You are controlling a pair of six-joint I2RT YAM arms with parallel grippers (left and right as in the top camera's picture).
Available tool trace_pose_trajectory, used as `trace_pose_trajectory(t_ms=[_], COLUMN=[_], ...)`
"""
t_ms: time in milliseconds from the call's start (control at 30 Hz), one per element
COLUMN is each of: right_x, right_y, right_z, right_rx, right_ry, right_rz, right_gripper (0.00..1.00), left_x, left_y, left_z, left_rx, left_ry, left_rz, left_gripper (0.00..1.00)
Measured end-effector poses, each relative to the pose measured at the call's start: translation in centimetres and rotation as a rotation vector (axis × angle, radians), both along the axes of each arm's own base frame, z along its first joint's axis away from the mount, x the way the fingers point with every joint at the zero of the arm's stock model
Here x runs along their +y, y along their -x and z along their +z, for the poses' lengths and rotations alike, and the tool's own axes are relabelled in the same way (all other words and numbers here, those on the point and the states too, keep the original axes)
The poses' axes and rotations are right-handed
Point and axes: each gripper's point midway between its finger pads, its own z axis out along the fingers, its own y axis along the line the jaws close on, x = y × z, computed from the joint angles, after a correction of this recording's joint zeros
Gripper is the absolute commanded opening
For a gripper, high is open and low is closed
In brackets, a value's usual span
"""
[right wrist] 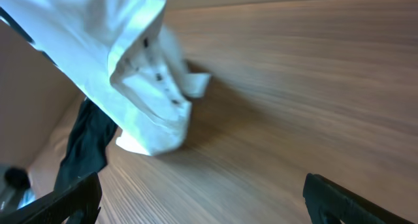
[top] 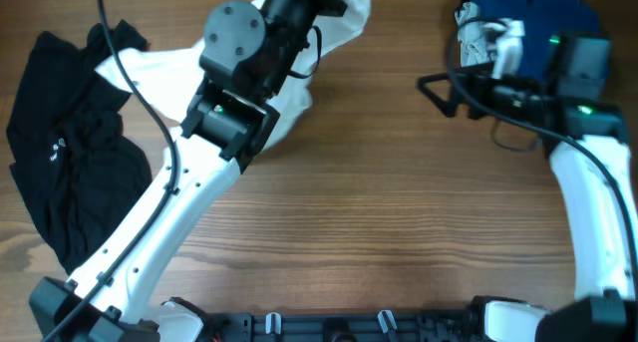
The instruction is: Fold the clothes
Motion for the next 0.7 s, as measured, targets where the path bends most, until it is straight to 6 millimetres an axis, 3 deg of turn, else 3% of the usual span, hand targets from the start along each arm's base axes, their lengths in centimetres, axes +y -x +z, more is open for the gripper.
trace_pose_trajectory(t_ms=[100, 267, 467, 700], right_x=[3.1, 5.3, 7.6, 11.6], right_y=[-0.7, -1.3, -1.9, -0.6], right_z=[-1.2, -3.1, -7.1, -7.6], right_rx=[-0.014, 0.008, 0.08, 0.03], right_ry=[-0.022, -0.049, -0.076, -0.132], right_rz=[0.102, 0.176, 0.249, 0.402], right_gripper=[1.0, 0.99, 0.97, 0.94], left_x=[0.1, 0.3, 1.0, 2.1], left_y=[0.1, 0.0, 1.0, 2.2], left_z=[0.4, 0.4, 1.7, 3.3], left_rx=[-0.005, -0.002, -0.031, -0.058], left_ry=[0.005, 0.006, 0.008, 0.029], left_rz=[0.002, 0.014, 0.023, 0.044], left_gripper=[0.04, 0.04, 0.04, 0.04])
